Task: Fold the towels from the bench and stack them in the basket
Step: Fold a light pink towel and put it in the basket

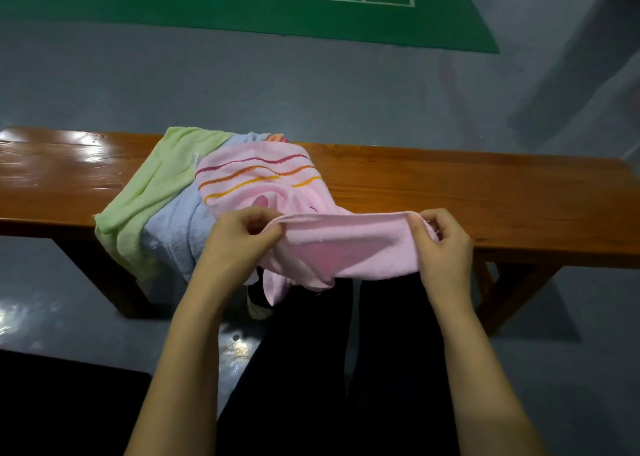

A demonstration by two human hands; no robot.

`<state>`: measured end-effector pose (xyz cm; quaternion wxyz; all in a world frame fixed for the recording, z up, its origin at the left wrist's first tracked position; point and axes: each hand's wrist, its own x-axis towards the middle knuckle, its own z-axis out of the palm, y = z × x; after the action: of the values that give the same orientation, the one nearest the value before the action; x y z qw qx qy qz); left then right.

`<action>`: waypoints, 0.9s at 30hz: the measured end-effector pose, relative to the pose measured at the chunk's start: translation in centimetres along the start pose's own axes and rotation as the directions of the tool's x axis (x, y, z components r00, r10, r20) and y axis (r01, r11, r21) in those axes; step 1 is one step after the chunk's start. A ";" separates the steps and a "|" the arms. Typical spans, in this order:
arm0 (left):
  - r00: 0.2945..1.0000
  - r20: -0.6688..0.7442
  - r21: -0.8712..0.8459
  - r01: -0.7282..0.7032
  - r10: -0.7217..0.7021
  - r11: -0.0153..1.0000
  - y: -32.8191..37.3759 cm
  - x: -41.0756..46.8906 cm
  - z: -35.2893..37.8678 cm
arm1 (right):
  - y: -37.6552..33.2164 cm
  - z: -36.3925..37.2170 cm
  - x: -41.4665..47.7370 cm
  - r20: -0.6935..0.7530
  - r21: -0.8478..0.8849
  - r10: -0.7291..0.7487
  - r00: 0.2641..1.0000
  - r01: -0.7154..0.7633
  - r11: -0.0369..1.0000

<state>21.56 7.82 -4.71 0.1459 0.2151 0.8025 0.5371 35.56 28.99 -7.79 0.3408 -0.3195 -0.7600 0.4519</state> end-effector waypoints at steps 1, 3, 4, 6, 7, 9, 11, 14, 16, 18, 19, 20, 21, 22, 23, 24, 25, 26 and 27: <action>1.000 0.009 -0.011 0.015 -0.015 1.000 -0.1 0.0 -0.2 | 0.2 -0.1 0.0 -0.025 -0.003 0.008 1.000 -0.008 1.000; 1.000 0.005 -0.044 0.021 -0.020 0.999 -0.5 0.0 -0.3 | 0.5 -0.2 0.0 -0.044 -0.002 0.023 0.999 -0.023 1.000; 1.000 -0.020 -0.053 0.009 -0.010 0.999 -0.6 -0.1 -0.3 | 0.6 -0.1 0.0 -0.040 0.002 0.031 0.999 -0.031 1.000; 0.994 -0.109 -0.143 0.011 -0.027 0.990 -0.5 -0.2 0.3 | 0.5 0.3 0.0 -0.008 0.033 0.046 0.999 -0.046 0.998; 0.985 -0.160 -0.233 0.027 -0.066 0.972 -0.3 -0.2 0.8 | 0.3 0.5 0.0 0.018 0.070 0.042 0.999 -0.043 0.997; 0.966 -0.245 -0.301 0.000 -0.077 0.954 0.5 -0.1 1.7 | -0.8 1.1 0.0 0.083 0.183 0.014 0.996 -0.029 0.983; 0.970 -0.235 -0.205 -0.116 0.066 0.972 1.7 -0.3 2.8 | -2.3 1.7 -0.3 0.164 0.310 -0.037 0.986 -0.016 0.951; 0.977 0.005 -0.184 -0.207 0.212 0.961 3.6 -0.7 4.4 | -4.6 2.6 -0.8 0.286 0.462 -0.111 0.952 -0.035 0.886; 0.959 0.150 -0.200 -0.207 0.239 0.958 4.6 -0.9 5.3 | -5.6 2.7 -0.9 0.340 0.521 -0.156 0.927 -0.047 0.852; 0.946 0.191 -0.111 -0.246 0.263 0.963 4.7 -1.0 5.6 | -5.6 2.4 -0.7 0.371 0.514 -0.171 0.913 -0.048 0.857; 0.950 0.186 -0.051 -0.247 0.252 0.968 4.6 -0.9 5.4 | -5.5 2.2 -0.6 0.389 0.488 -0.159 0.907 -0.057 0.871; 0.957 0.169 -0.002 -0.239 0.236 0.971 4.4 -0.9 5.1 | -5.2 2.1 -0.6 0.412 0.457 -0.136 0.901 -0.075 0.886; 0.964 0.145 0.039 -0.231 0.223 0.972 3.9 -0.9 4.8 | -4.9 2.0 -0.6 0.438 0.426 -0.106 0.893 -0.102 0.899; 0.966 0.130 0.066 -0.233 0.223 0.970 3.6 -0.9 4.5 | -4.7 2.0 -0.7 0.468 0.396 -0.074 0.881 -0.133 0.909; 0.967 0.115 0.076 -0.238 0.228 0.968 3.4 -0.9 4.2 | -4.6 2.1 -0.8 0.501 0.366 -0.049 0.864 -0.161 0.917; 0.967 0.093 0.066 -0.244 0.237 0.968 3.2 -0.9 3.8 | -4.6 2.2 -0.9 0.531 0.337 -0.027 0.847 -0.182 0.924; 0.967 0.061 0.043 -0.248 0.246 0.968 3.0 -0.8 3.4 | -4.6 2.2 -0.9 0.558 0.313 -0.008 0.830 -0.202 0.928; 0.971 0.014 0.020 -0.239 0.239 0.971 2.8 -0.8 3.0 | -4.7 2.1 -0.8 0.578 0.294 0.009 0.816 -0.218 0.931; 0.975 -0.055 -0.002 -0.218 0.217 0.976 2.4 -0.6 2.4 | -4.8 2.1 -0.7 0.597 0.273 0.021 0.802 -0.228 0.935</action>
<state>23.69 10.25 -3.36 0.0653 0.2864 0.7755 0.5588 33.45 25.58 -4.40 0.1081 -0.1528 -0.7176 0.6708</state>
